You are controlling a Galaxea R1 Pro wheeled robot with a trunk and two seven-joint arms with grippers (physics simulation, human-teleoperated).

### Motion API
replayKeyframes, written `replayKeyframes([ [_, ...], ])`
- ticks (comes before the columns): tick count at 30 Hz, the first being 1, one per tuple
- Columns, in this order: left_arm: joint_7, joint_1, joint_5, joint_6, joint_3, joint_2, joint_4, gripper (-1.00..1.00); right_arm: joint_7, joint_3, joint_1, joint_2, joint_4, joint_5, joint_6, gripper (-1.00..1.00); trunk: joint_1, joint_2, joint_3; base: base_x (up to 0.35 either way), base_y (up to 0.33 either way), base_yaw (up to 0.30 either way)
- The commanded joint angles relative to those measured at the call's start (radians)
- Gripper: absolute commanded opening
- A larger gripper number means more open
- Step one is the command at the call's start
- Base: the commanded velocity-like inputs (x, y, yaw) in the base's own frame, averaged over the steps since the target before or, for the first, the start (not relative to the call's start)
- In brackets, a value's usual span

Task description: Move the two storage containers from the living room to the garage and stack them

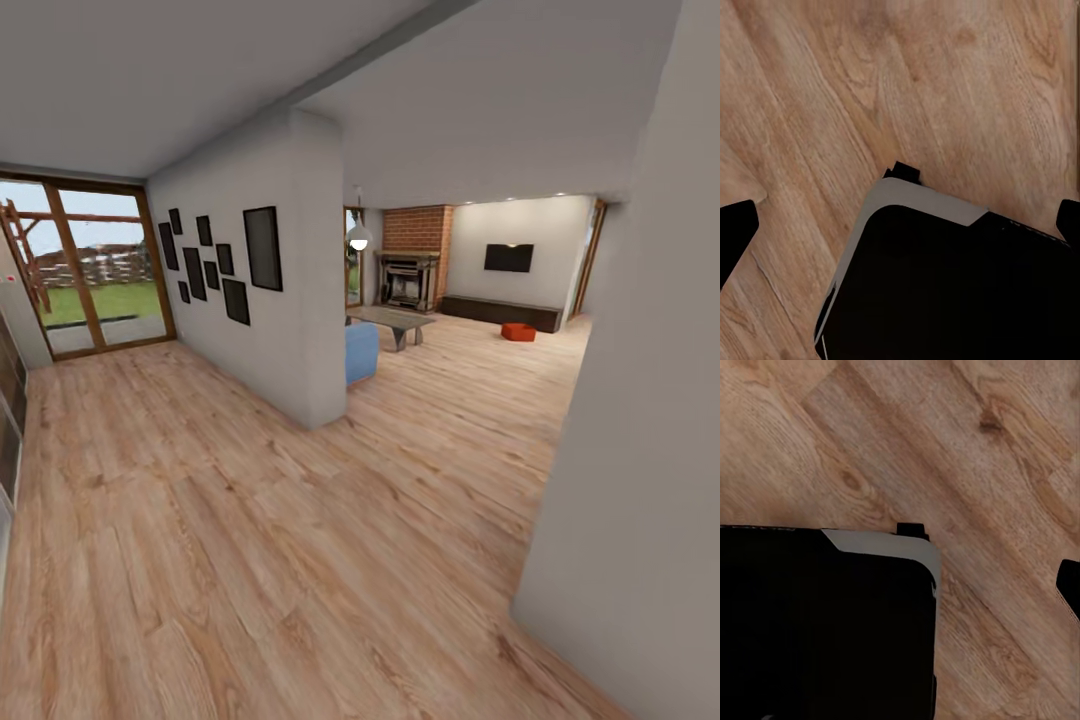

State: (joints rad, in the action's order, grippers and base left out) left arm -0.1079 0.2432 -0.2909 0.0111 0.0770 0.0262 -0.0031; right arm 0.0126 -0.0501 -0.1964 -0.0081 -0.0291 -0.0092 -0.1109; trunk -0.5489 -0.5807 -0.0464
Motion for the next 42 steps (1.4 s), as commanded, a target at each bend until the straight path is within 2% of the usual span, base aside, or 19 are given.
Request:
replayKeyframes([
  [1,-0.001,0.001,-0.001,0.001,0.007,0.0,0.0,1.0,0.002,-0.005,-0.002,0.0,-0.003,-0.001,-0.006,1.0,-0.001,-0.002,-0.002,0.322,0.0,0.0],
  [42,-0.002,0.001,-0.002,0.003,0.007,-0.002,0.0,1.0,0.002,-0.007,-0.002,-0.002,-0.003,0.008,-0.004,1.0,-0.001,-0.002,-0.002,0.322,0.0,0.0],
])
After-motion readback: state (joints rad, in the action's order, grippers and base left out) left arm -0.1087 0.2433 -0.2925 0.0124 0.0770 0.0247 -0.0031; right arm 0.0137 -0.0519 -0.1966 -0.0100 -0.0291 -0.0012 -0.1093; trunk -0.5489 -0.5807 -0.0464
